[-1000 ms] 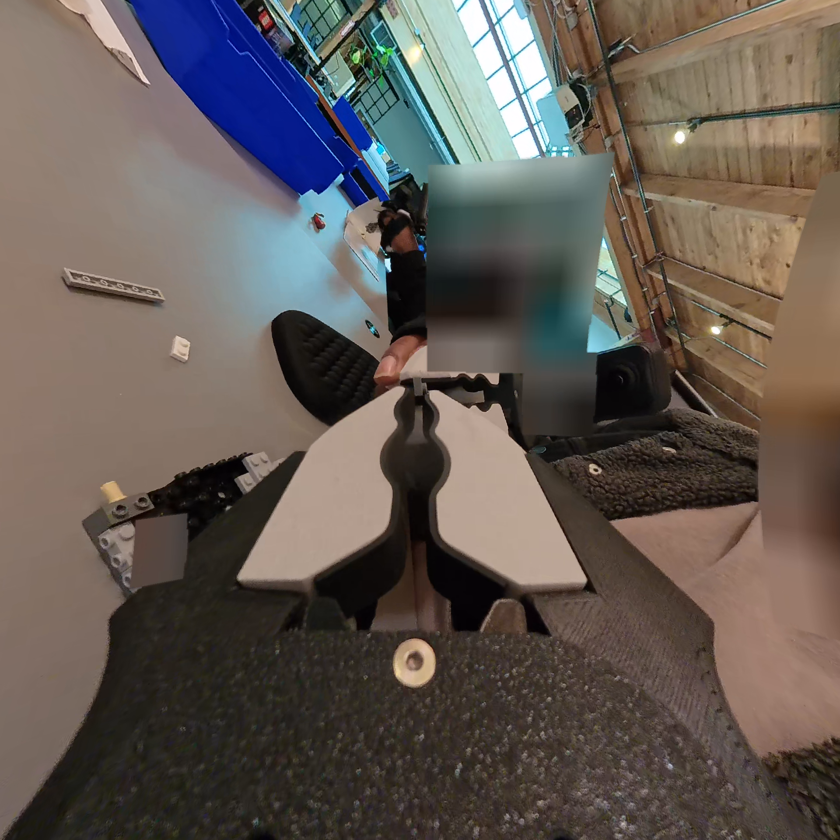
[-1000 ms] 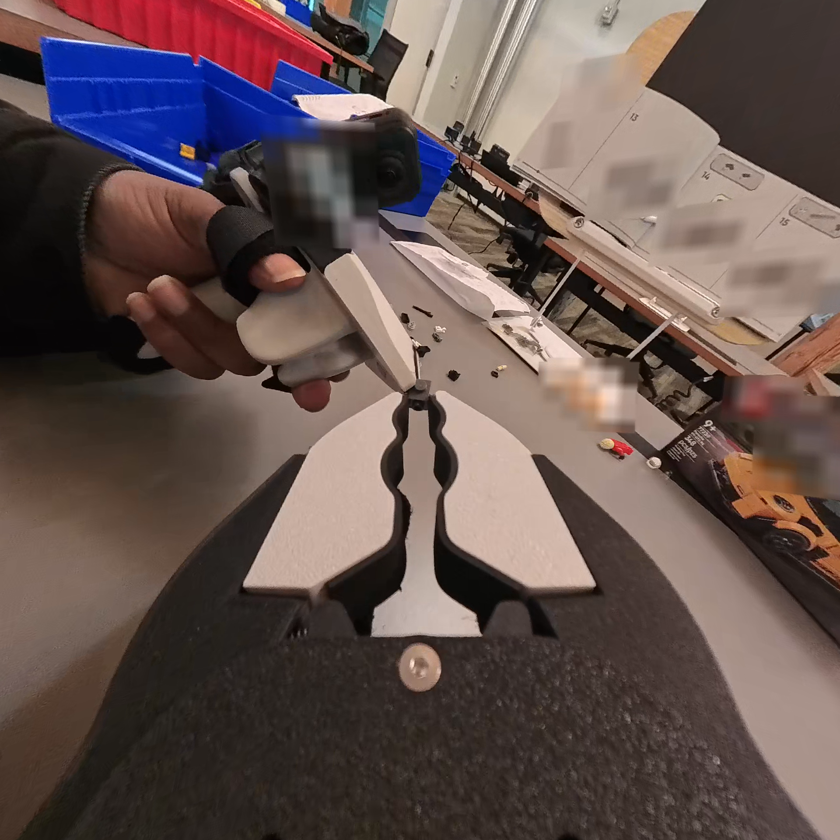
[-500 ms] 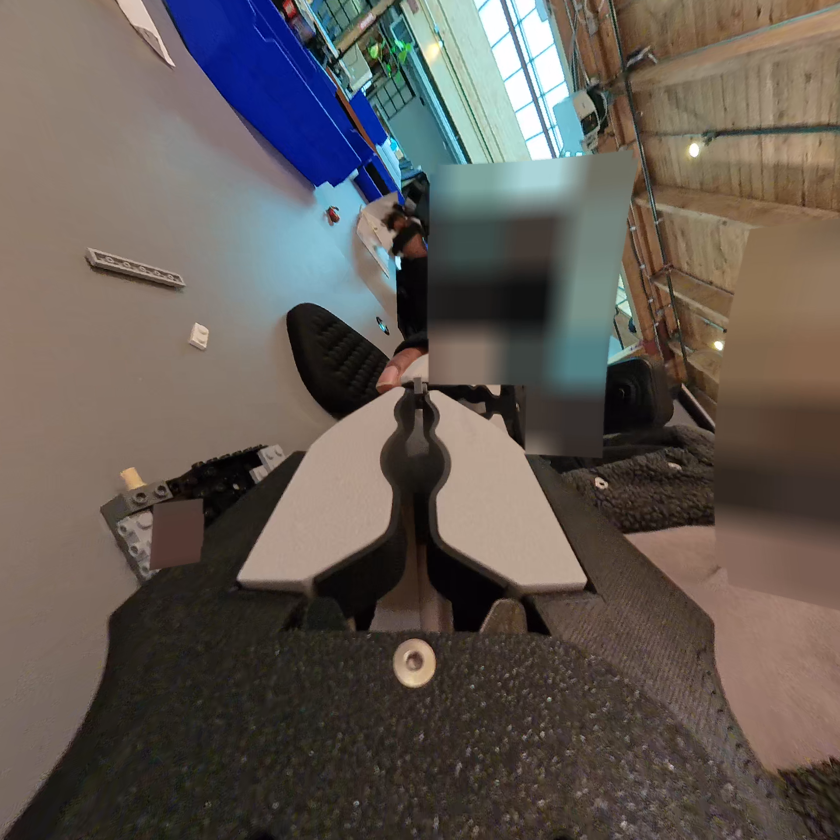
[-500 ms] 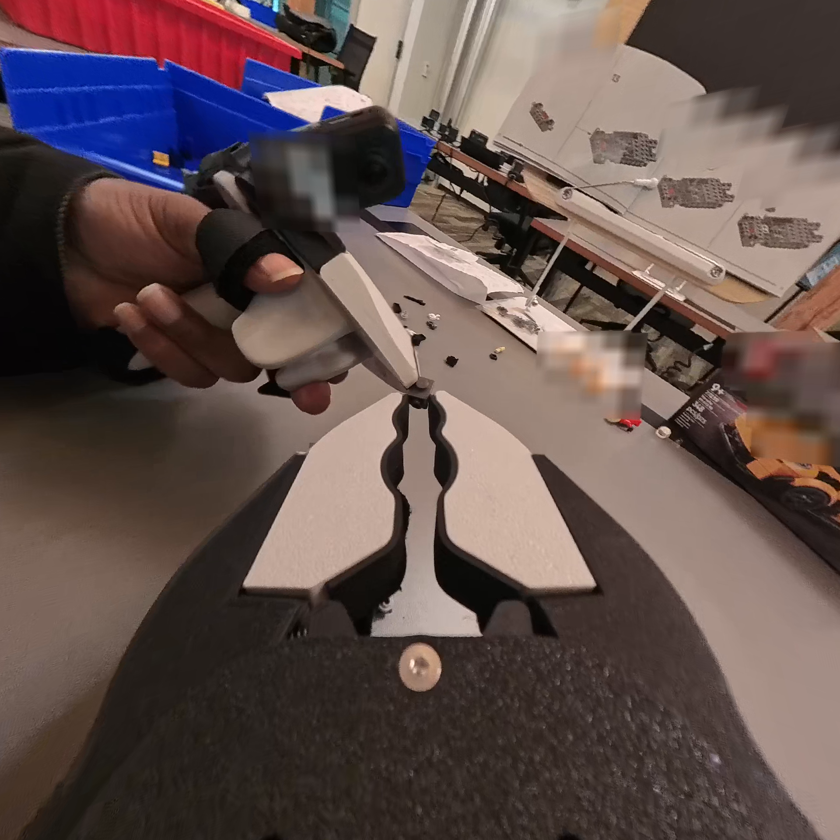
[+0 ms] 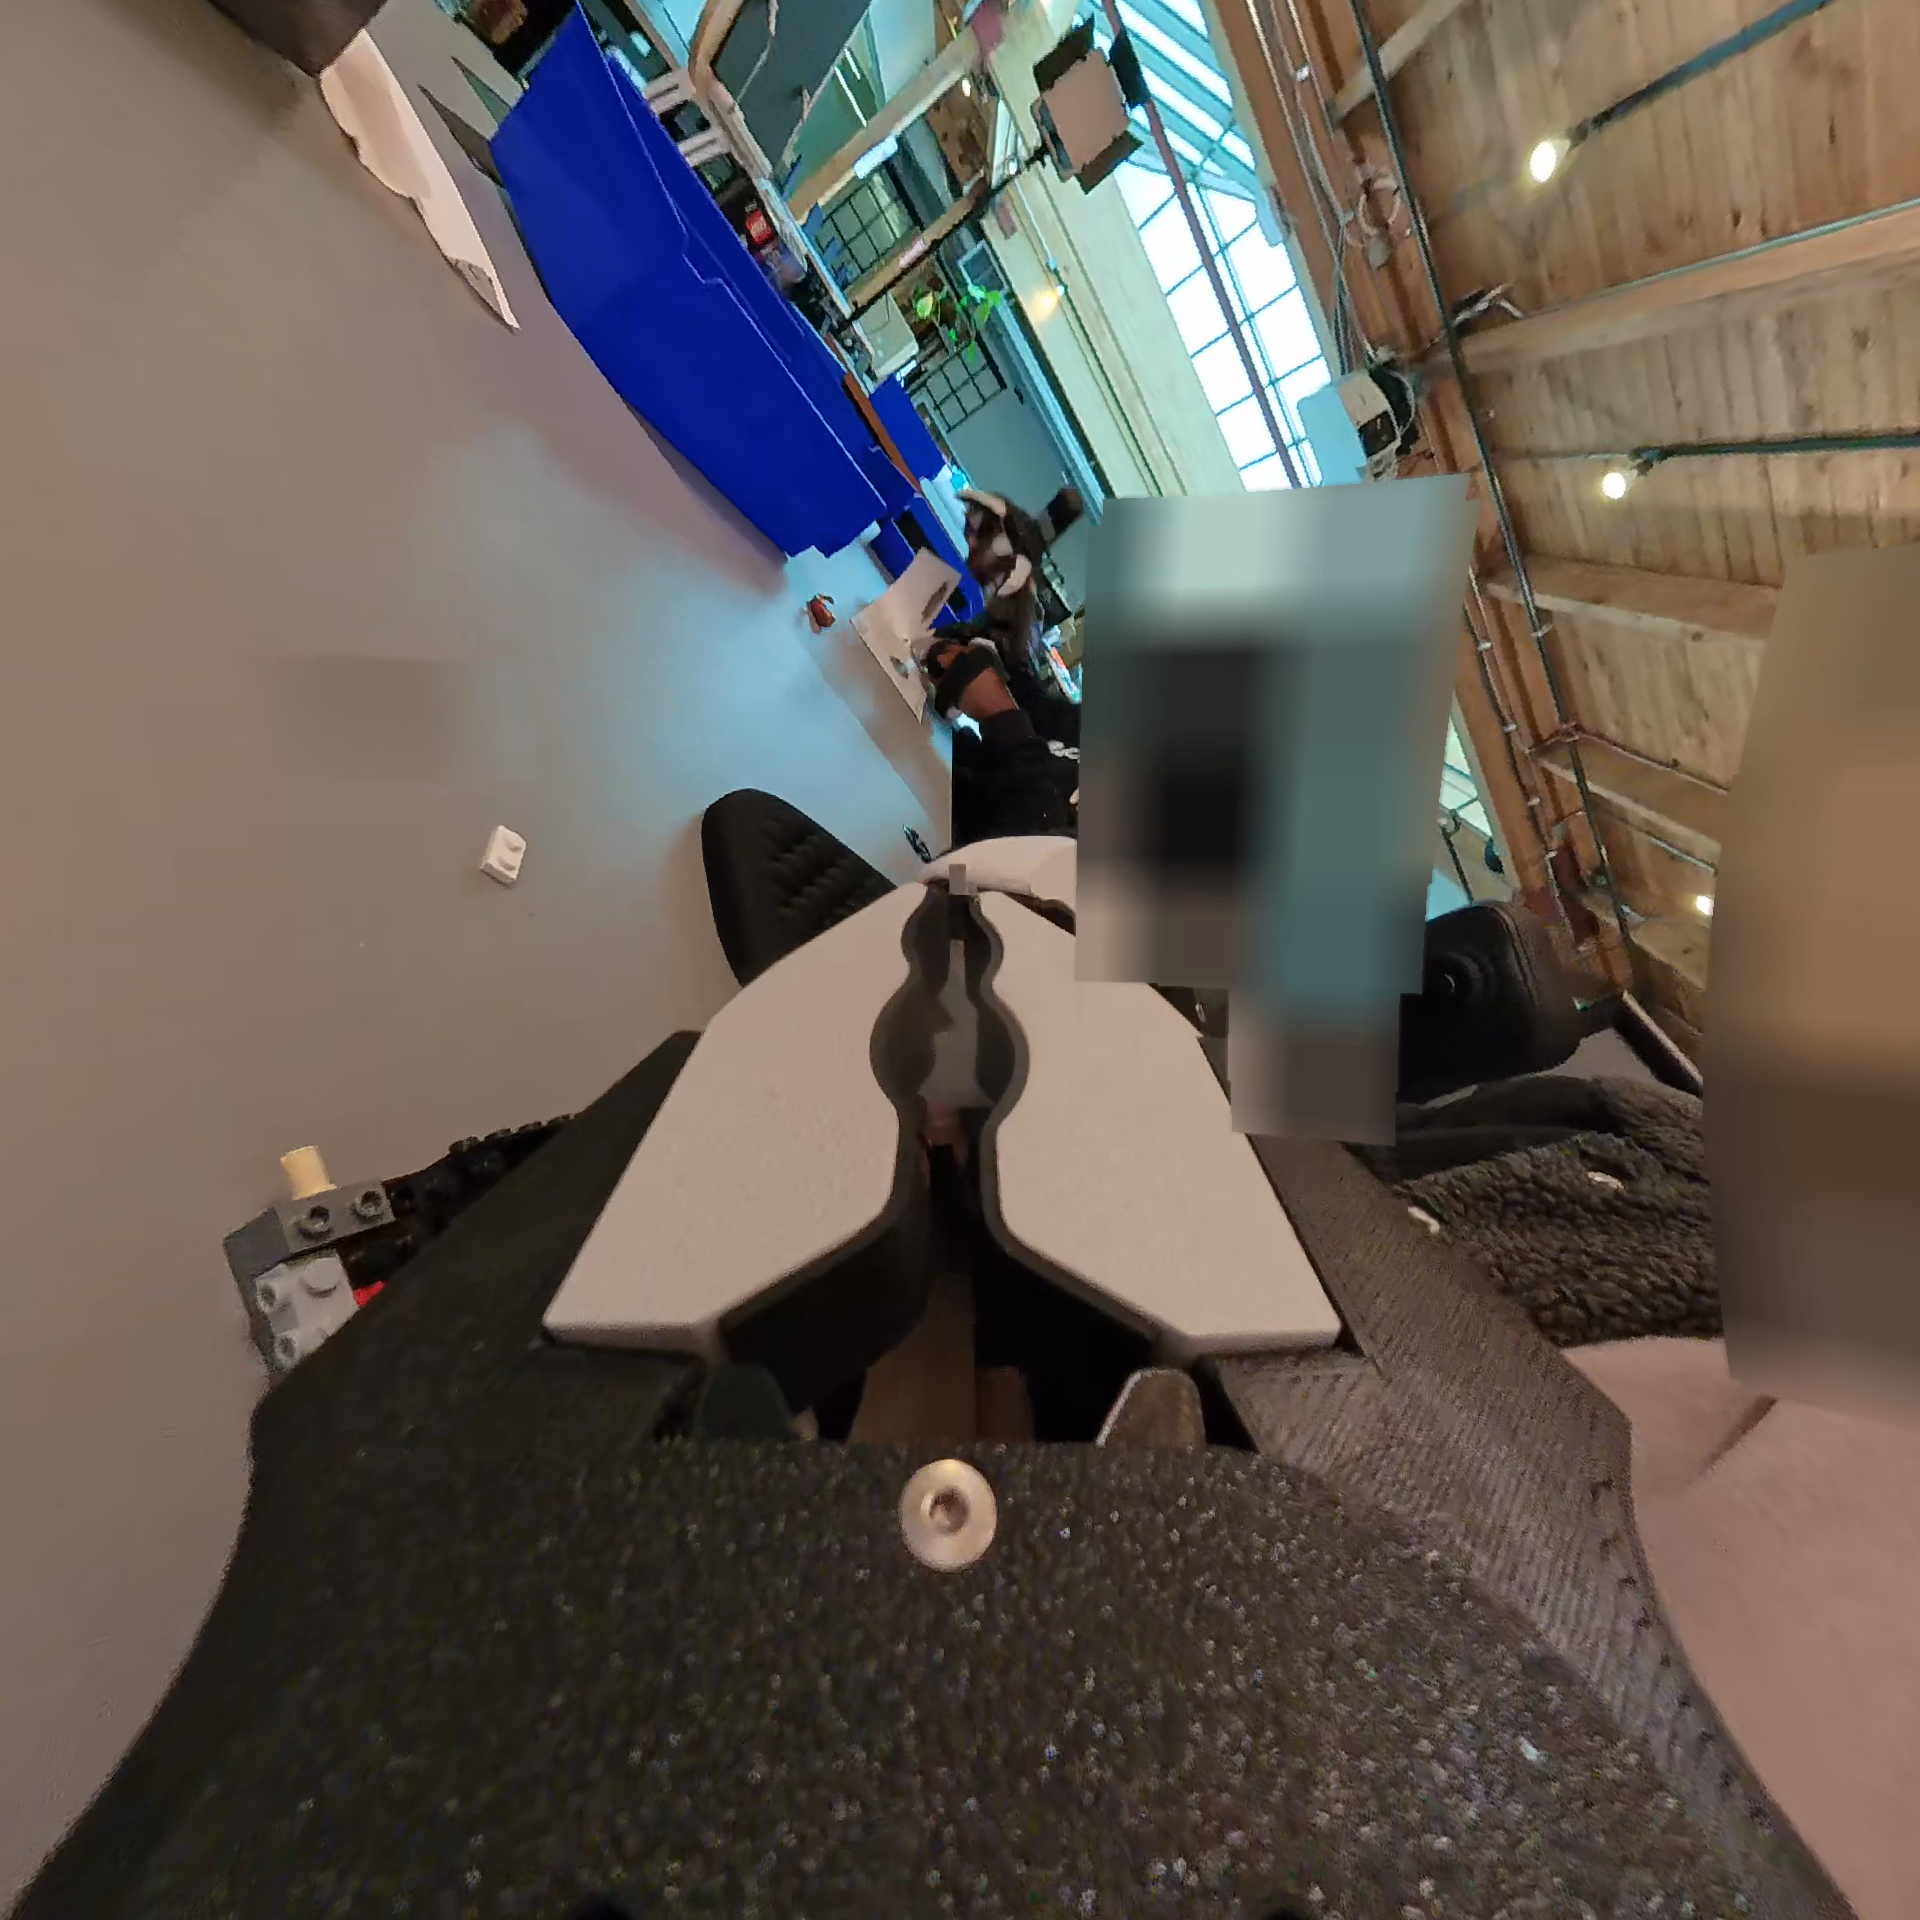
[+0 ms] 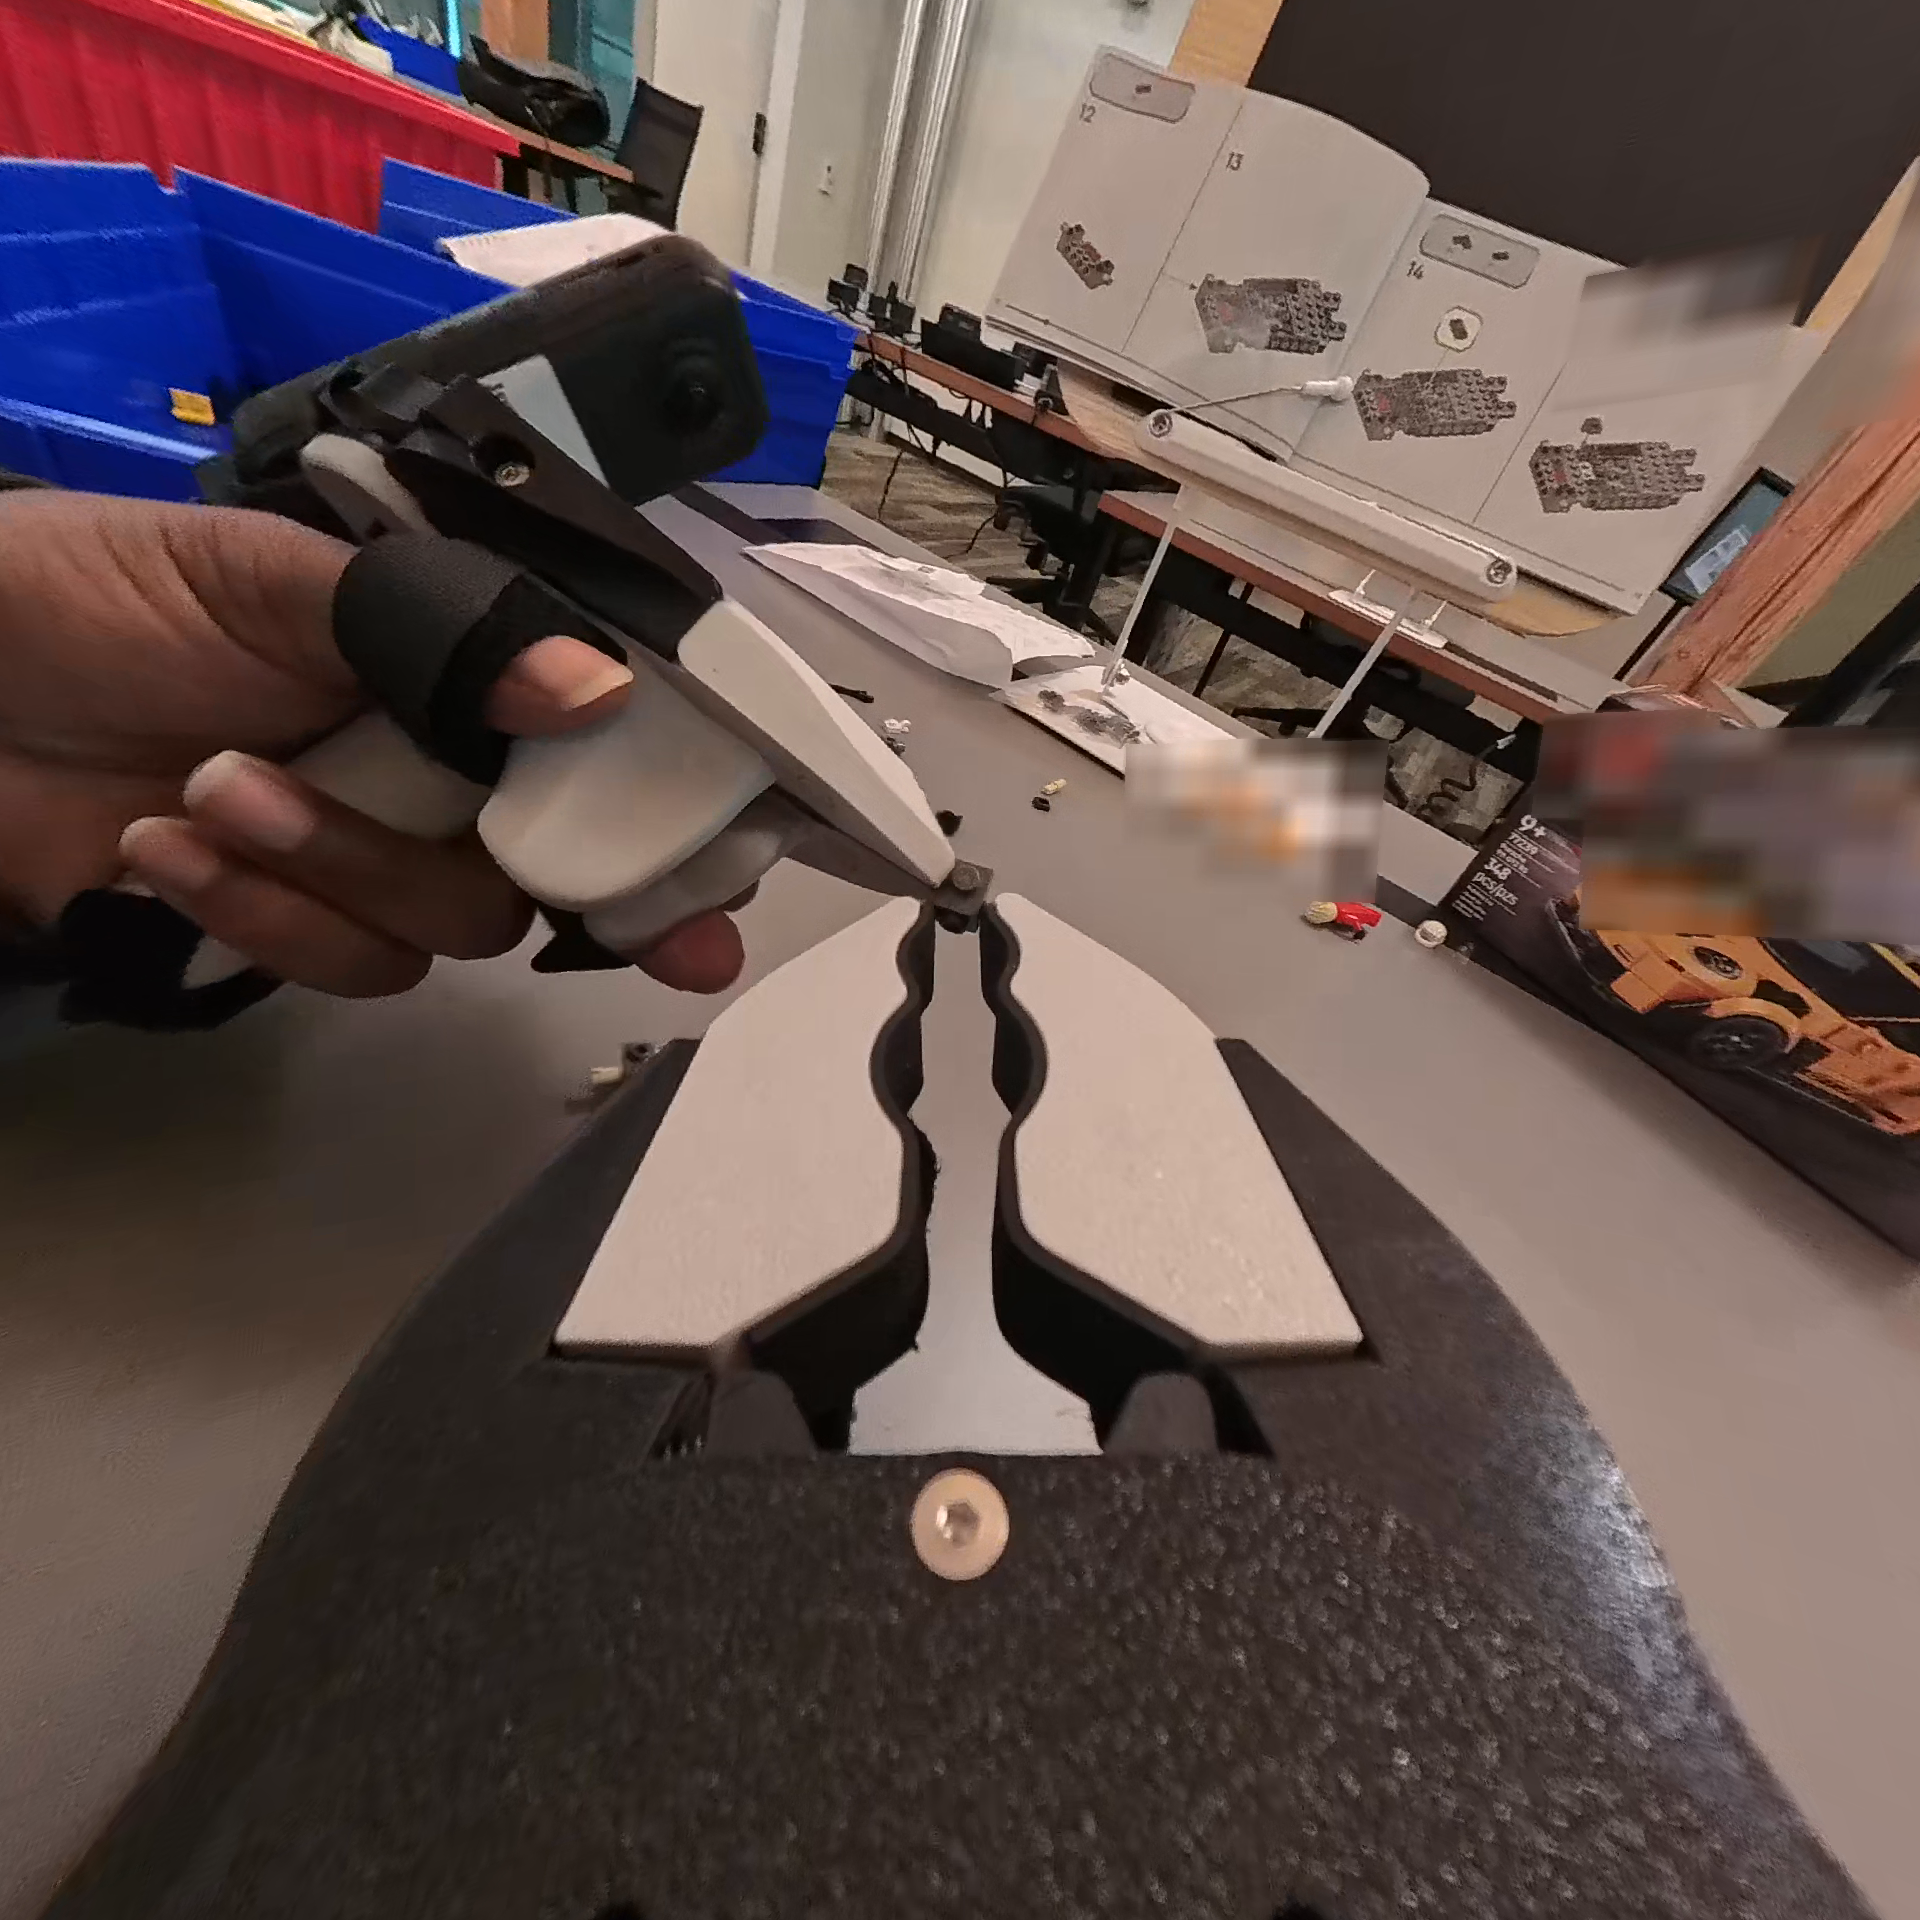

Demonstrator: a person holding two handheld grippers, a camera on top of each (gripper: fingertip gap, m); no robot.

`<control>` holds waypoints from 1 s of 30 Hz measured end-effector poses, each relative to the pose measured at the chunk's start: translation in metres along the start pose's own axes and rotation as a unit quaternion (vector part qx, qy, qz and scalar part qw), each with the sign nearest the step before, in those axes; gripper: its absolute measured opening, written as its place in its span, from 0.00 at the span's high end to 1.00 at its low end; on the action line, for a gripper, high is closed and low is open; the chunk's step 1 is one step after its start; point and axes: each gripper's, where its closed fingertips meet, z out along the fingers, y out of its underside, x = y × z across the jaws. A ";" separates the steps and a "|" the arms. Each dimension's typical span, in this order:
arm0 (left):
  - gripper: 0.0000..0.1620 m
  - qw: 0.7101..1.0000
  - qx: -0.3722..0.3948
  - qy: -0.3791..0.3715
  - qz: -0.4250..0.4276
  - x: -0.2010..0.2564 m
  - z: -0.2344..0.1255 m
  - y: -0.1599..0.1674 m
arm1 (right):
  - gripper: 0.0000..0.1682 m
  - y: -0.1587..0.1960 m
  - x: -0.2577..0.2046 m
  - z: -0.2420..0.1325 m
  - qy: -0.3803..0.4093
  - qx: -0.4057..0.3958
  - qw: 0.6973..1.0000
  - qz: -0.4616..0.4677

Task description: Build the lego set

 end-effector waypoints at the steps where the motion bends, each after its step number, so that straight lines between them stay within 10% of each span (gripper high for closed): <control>1: 0.98 1.000 -0.008 0.001 0.003 0.001 -0.001 0.001 | 0.95 0.000 -0.001 0.000 -0.005 0.000 1.000 0.001; 18: 0.99 0.959 -0.282 0.031 0.023 0.004 -0.021 0.032 | 0.91 0.008 -0.038 -0.024 -0.303 -0.068 0.927 -0.212; 30: 0.99 0.953 -0.300 0.042 0.007 -0.003 -0.016 0.024 | 0.91 0.008 -0.022 -0.011 -0.343 -0.049 0.910 -0.229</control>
